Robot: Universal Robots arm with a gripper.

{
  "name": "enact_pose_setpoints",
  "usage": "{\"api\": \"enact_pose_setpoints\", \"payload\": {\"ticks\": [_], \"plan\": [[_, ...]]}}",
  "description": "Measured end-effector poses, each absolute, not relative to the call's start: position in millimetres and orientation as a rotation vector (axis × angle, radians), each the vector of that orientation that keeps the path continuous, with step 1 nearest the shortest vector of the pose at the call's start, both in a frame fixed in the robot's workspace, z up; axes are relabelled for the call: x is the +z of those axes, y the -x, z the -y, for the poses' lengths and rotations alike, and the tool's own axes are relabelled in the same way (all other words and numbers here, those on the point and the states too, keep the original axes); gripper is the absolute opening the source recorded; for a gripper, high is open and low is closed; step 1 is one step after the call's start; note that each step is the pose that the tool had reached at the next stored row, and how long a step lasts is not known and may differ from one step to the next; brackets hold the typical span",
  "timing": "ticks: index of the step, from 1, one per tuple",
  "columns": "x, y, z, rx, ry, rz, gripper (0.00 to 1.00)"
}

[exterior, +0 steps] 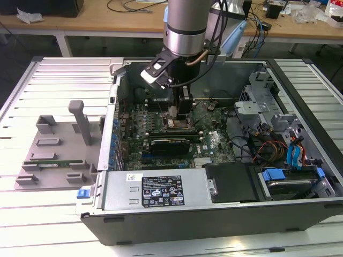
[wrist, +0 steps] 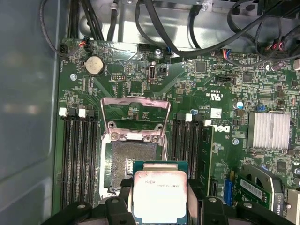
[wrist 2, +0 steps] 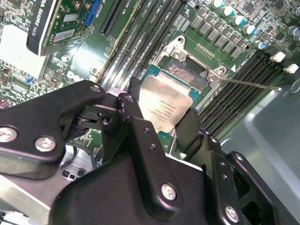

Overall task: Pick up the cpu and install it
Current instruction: 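Place the cpu into insertion slot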

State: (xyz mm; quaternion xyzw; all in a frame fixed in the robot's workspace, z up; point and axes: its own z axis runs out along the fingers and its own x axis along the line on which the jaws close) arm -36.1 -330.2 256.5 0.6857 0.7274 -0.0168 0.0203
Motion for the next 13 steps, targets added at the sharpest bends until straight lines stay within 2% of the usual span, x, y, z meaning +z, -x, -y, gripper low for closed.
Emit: {"api": "enact_pose_setpoints", "payload": {"ticks": [13], "plan": [[247.7,36.1,330.3,-0.052,-2.127,-2.256,0.55]]}}
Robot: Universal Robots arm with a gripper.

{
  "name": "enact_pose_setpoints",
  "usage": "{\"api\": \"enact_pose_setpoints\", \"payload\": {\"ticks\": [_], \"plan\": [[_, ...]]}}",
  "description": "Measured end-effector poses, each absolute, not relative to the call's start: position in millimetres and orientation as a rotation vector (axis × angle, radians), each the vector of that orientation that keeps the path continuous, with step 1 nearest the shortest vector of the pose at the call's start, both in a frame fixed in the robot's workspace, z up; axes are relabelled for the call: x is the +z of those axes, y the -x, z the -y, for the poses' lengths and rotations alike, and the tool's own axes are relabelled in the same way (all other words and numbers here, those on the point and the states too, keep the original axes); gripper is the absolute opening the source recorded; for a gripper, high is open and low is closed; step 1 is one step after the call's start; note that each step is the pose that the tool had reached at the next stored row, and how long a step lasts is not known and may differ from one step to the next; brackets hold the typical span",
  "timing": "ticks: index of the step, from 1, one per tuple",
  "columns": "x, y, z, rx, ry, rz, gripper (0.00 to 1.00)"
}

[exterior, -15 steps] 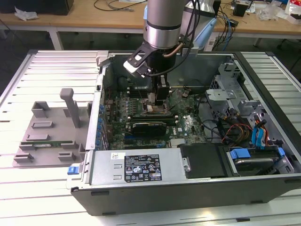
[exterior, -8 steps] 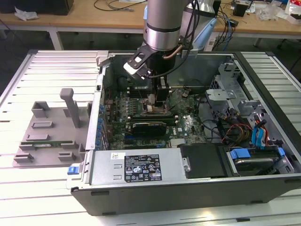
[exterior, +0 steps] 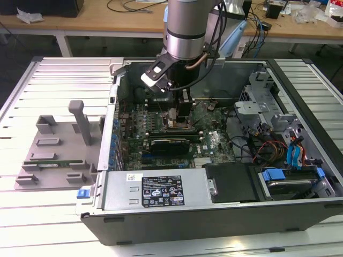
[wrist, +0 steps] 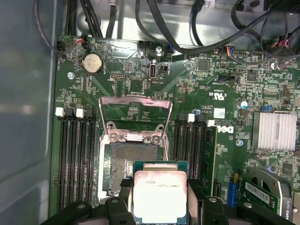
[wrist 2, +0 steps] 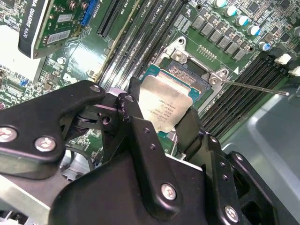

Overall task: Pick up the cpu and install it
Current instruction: 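Place the cpu into insertion slot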

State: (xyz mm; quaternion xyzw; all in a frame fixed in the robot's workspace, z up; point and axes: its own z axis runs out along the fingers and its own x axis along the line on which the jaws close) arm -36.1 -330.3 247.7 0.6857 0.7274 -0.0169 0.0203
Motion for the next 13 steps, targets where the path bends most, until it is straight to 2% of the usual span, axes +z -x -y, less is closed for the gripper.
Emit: {"api": "enact_pose_setpoints", "payload": {"ticks": [13], "plan": [[242.9,36.1,323.2,-0.052,-2.127,-2.256,0.55]]}}
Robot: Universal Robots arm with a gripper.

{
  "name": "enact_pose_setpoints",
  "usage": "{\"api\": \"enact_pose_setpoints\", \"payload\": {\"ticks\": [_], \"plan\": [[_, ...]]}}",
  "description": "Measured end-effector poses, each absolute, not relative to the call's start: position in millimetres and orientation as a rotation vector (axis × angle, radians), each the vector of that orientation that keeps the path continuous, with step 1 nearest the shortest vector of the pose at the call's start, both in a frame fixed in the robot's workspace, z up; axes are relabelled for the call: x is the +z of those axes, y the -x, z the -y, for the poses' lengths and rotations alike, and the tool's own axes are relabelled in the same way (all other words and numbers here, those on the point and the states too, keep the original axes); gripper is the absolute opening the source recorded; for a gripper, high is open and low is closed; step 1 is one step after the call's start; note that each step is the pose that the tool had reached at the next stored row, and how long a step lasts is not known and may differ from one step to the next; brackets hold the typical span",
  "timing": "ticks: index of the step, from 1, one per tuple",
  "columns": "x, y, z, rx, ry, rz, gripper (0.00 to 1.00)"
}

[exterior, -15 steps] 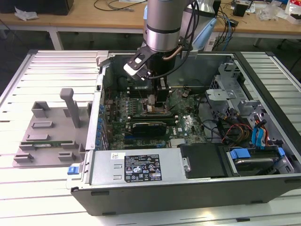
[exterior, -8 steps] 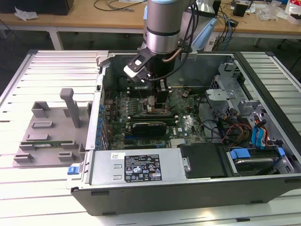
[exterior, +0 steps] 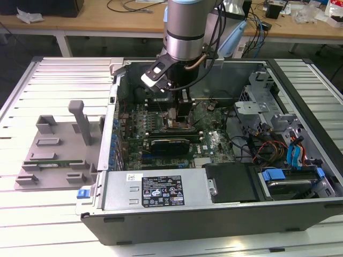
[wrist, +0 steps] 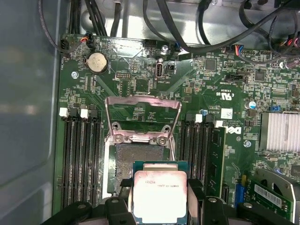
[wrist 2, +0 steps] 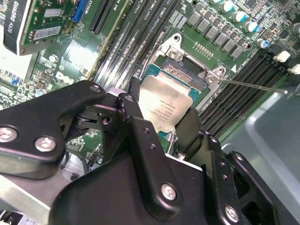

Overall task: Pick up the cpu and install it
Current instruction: 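Place the cpu into insertion slot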

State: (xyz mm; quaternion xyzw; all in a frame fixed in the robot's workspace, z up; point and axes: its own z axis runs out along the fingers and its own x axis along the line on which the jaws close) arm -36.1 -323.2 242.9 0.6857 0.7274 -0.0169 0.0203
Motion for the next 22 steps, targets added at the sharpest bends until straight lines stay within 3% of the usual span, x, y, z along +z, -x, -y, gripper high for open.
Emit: {"api": "enact_pose_setpoints", "payload": {"ticks": [22], "plan": [[224,35,307,-0.055,-2.129,-2.251,0.55]]}}
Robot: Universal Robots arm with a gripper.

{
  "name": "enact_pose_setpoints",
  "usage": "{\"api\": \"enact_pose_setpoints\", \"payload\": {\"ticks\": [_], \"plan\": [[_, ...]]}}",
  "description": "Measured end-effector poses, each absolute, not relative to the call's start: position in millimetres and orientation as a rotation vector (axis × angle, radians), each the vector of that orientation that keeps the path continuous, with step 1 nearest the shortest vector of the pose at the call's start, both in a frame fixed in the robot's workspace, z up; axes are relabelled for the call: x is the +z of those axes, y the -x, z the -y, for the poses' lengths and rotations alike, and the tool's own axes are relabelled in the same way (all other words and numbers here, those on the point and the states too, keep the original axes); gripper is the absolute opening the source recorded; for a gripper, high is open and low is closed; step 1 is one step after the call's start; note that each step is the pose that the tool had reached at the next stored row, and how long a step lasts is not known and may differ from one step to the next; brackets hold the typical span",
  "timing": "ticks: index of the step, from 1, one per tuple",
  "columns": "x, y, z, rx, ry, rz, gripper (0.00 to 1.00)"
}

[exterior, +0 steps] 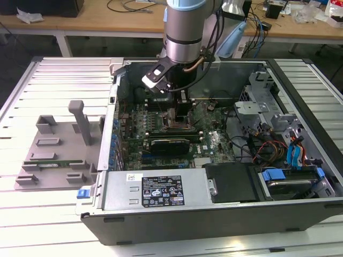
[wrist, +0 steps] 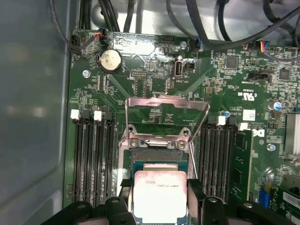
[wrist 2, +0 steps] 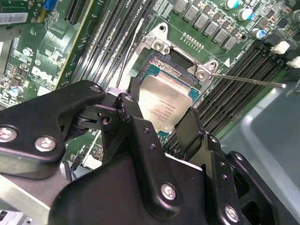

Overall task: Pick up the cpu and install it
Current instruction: 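Place the cpu into insertion slot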

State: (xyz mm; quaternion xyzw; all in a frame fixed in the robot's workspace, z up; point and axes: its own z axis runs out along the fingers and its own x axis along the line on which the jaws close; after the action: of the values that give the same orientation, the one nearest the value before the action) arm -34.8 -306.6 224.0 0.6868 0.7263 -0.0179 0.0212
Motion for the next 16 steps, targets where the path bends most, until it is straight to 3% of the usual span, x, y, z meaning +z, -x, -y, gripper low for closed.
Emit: {"api": "enact_pose_setpoints", "payload": {"ticks": [16], "plan": [[199,34,309,-0.056,-2.130,-2.251,0.55]]}}
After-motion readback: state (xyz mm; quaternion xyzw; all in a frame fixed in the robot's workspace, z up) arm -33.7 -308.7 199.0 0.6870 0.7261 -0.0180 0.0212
